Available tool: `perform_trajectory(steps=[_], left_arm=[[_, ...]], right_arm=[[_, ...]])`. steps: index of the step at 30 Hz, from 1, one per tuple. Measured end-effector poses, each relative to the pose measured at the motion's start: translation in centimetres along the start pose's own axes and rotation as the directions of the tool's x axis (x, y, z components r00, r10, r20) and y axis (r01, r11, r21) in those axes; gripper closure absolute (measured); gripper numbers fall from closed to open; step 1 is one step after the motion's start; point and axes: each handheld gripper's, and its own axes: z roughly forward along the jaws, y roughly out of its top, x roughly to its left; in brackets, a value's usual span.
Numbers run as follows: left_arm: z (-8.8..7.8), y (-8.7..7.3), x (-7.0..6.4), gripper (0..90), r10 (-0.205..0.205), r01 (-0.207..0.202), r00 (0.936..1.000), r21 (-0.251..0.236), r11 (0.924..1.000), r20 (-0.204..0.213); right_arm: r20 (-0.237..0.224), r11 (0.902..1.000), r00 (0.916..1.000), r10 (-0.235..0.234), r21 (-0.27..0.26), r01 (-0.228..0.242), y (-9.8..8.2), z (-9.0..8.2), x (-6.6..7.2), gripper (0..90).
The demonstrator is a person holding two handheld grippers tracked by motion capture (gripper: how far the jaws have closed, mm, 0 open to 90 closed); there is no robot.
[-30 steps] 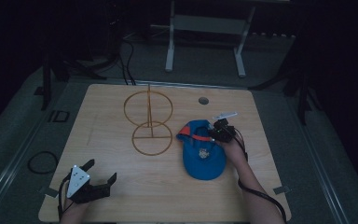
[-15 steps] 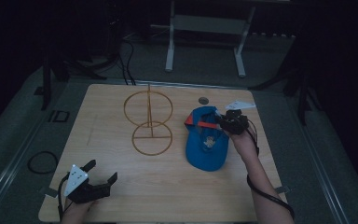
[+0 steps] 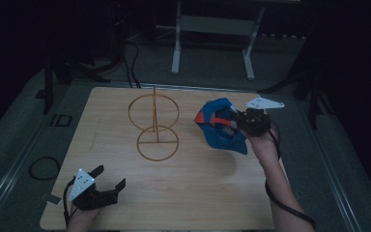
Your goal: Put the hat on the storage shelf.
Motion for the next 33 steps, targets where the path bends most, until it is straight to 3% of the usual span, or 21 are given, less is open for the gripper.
perform_trajectory(steps=[4,10,13,17,22,27,31,33], left_arm=[[0.3,1.0,-0.8,4.7,-0.006,0.005,0.9994,0.026,0.9996,0.034],[0.9,3.1,-2.2,6.8,0.030,-0.032,0.9970,0.017,0.9993,0.071],[1.4,4.4,-2.8,6.8,0.064,-0.066,0.9944,0.017,0.9977,0.084],[2.1,6.1,-3.5,8.5,0.106,-0.109,0.9884,0.015,0.9940,0.108],[2.9,8.1,-4.2,8.6,0.131,-0.134,0.9823,0.011,0.9910,0.134],[3.7,9.5,-4.6,10.4,0.140,-0.143,0.9804,0.014,0.9895,0.139],[4.5,11.0,-5.1,10.5,0.156,-0.160,0.9745,0.014,0.9869,0.161],[5.1,12.3,-5.7,11.4,0.176,-0.180,0.9683,0.007,0.9837,0.178]], right_arm=[[-0.002,0.9997,0.9999,-0.017,-0.015,0.017,0.4,-0.8,0.3,84.3],[-0.021,0.9985,0.9992,-0.034,-0.045,0.033,0.8,-2.3,1.1,84.3],[-0.052,0.9977,0.9983,-0.026,-0.064,0.022,0.8,-3.1,1.8,84.3],[-0.064,0.9957,0.9966,-0.053,-0.080,0.047,0.6,-4.0,2.9,84.3],[-0.091,0.9939,0.9935,-0.068,-0.093,0.060,0.3,-4.8,4.0,84.3],[-0.094,0.9928,0.9923,-0.082,-0.096,0.073,0.2,-5.2,4.5,84.3],[-0.109,0.9924,0.9908,-0.080,-0.102,0.069,0.1,-5.4,4.9,84.3],[-0.118,0.9918,0.9890,-0.089,-0.101,0.078,0.0,-5.3,5.4,84.3]])
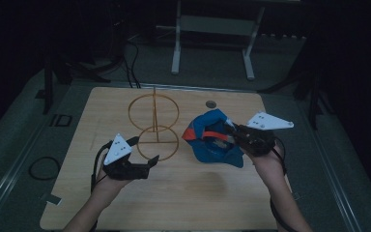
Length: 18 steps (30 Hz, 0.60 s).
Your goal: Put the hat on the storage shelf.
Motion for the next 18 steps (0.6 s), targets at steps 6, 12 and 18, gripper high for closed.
perform_trajectory(steps=[6,12,18], left_arm=[[1.8,2.3,-0.8,11.8,0.041,-0.042,0.9984,0.008,0.9991,0.039],[3.8,5.0,-2.3,13.4,0.107,-0.107,0.9925,0.002,0.9942,0.059],[5.8,7.7,-3.4,13.6,0.137,-0.139,0.9848,0.006,0.9903,0.106]], right_arm=[[-0.012,1.0000,0.9999,-0.008,0.004,0.008,-0.4,0.3,0.7,84.3],[-0.043,1.0000,0.9991,0.000,0.004,0.000,-0.7,0.6,1.1,84.3],[-0.057,0.9999,0.9983,-0.010,-0.001,0.010,-0.8,0.6,1.5,84.2]])
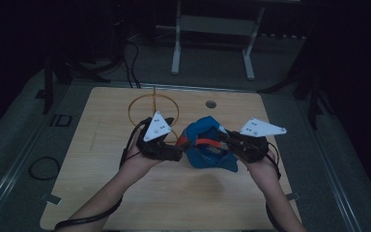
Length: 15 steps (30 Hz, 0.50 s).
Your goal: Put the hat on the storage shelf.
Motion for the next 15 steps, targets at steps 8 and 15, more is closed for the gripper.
perform_trajectory(steps=[8,15], left_arm=[[2.6,1.8,-0.2,16.4,0.029,-0.029,0.9994,0.030,0.9991,0.018],[3.5,2.2,-0.3,19.2,0.049,-0.051,0.9984,0.056,0.9972,0.026]], right_arm=[[-0.012,0.9997,0.9998,-0.014,-0.019,0.013,0.4,-0.3,0.3,84.3],[-0.034,0.9992,0.9990,-0.028,-0.030,0.027,0.8,-0.4,0.7,84.2]])
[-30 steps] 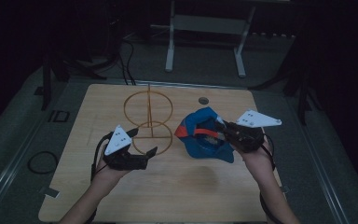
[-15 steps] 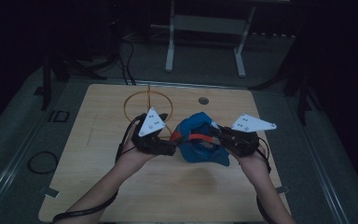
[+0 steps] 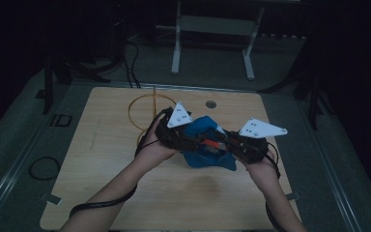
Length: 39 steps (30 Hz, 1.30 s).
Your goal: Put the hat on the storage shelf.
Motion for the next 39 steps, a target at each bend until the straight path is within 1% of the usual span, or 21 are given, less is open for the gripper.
perform_trajectory(steps=[1,3,5,8,11,12,13,15,16,17,18,20,22,25,27,29,33,34,36,37,39], left_arm=[[0.1,0.0,0.0,20.7,0.008,-0.008,1.0000,0.010,0.9999,0.001],[0.2,0.1,0.1,21.7,-0.006,0.006,0.9998,0.028,0.9996,0.018],[0.3,0.1,0.1,22.7,0.003,-0.003,0.9998,0.032,0.9995,0.021],[0.4,0.2,0.2,28.3,-0.001,0.000,0.9991,0.041,0.9992,0.042],[0.4,0.4,0.1,42.2,-0.002,-0.001,0.9985,0.045,0.9990,0.055],[0.4,0.4,0.1,49.1,0.007,-0.010,0.9982,0.049,0.9988,0.059],[0.5,0.5,0.0,52.8,0.013,-0.016,0.9976,0.050,0.9986,0.068],[0.5,0.6,-0.4,66.9,0.034,-0.038,0.9976,0.059,0.9975,0.060],[0.6,0.7,-0.6,74.8,0.058,-0.062,0.9967,0.065,0.9960,0.057],[0.6,0.8,-0.8,83.5,0.077,-0.079,0.9966,0.071,0.9944,0.030],[0.7,0.9,-1.0,89.0,0.082,-0.083,0.9965,0.078,0.9935,0.018],[0.8,1.0,-1.3,90.0,0.090,-0.089,0.9960,0.082,0.9927,-0.004],[0.7,1.1,-1.2,90.0,0.081,-0.081,0.9967,0.068,0.9944,0.002],[0.7,1.3,-1.3,90.0,0.098,-0.096,0.9951,0.068,0.9930,-0.016],[0.5,1.6,-1.5,90.0,0.127,-0.124,0.9912,0.063,0.9903,-0.039],[0.4,1.8,-1.7,90.0,0.144,-0.141,0.9880,0.057,0.9884,-0.056],[0.1,1.9,-1.9,90.0,0.172,-0.170,0.9829,0.033,0.9850,-0.067],[0.0,1.9,-1.9,90.0,0.185,-0.183,0.9797,0.031,0.9827,-0.079],[-0.3,1.8,-1.7,90.0,0.179,-0.178,0.9804,0.018,0.9839,-0.083],[-0.5,1.7,-1.6,90.0,0.178,-0.178,0.9795,0.013,0.9840,-0.094],[-1.0,1.5,-1.1,90.0,0.180,-0.182,0.9816,-0.025,0.9830,-0.063]], right_arm=[[0.002,1.0000,1.0000,-0.004,0.000,0.004,0.1,0.0,0.0,84.2],[-0.010,1.0000,0.9999,-0.002,-0.005,0.002,0.2,0.0,0.1,84.2],[-0.006,0.9999,0.9999,-0.011,-0.002,0.011,0.3,0.1,0.3,84.2],[-0.013,0.9999,0.9999,-0.010,-0.007,0.010,0.4,0.2,0.4,84.2],[-0.018,1.0000,0.9998,-0.004,-0.009,0.004,0.5,0.3,0.4,84.2],[-0.017,0.9999,0.9998,-0.007,-0.009,0.007,0.5,0.4,0.4,84.2],[-0.017,0.9999,0.9998,-0.008,-0.009,0.008,0.5,0.4,0.5,84.2],[-0.015,0.9999,0.9998,-0.011,-0.011,0.011,0.5,0.4,0.6,84.2],[-0.016,0.9999,0.9998,-0.012,-0.012,0.012,0.5,0.4,0.6,84.2],[-0.017,0.9999,0.9998,-0.010,-0.013,0.010,0.5,0.4,0.6,84.2],[-0.019,0.9999,0.9998,-0.004,-0.014,0.004,0.4,0.4,0.6,84.2],[-0.017,0.9999,0.9999,-0.002,-0.013,0.002,0.4,0.4,0.6,84.1],[-0.014,0.9999,0.9999,0.002,-0.016,-0.003,0.3,0.3,0.6,84.0],[-0.015,0.9998,0.9999,0.000,-0.022,-0.001,0.2,0.2,0.6,83.7],[-0.029,0.9996,0.9995,0.010,-0.026,-0.010,0.2,-0.1,0.7,82.3],[-0.029,0.9996,0.9996,0.002,-0.029,-0.003,0.2,-0.3,0.8,80.1],[-0.063,0.9978,0.9977,0.027,-0.059,-0.031,0.1,-1.1,0.9,71.1],[-0.076,0.9976,0.9968,0.025,-0.063,-0.030,0.1,-1.4,1.0,68.1],[-0.090,0.9966,0.9959,0.013,-0.080,-0.020,0.1,-2.0,1.2,61.0],[-0.109,0.9959,0.9941,0.000,-0.089,-0.010,0.1,-2.4,1.4,57.0],[-0.136,0.9934,0.9905,-0.018,-0.115,0.003,0.1,-3.1,1.6,51.4]])
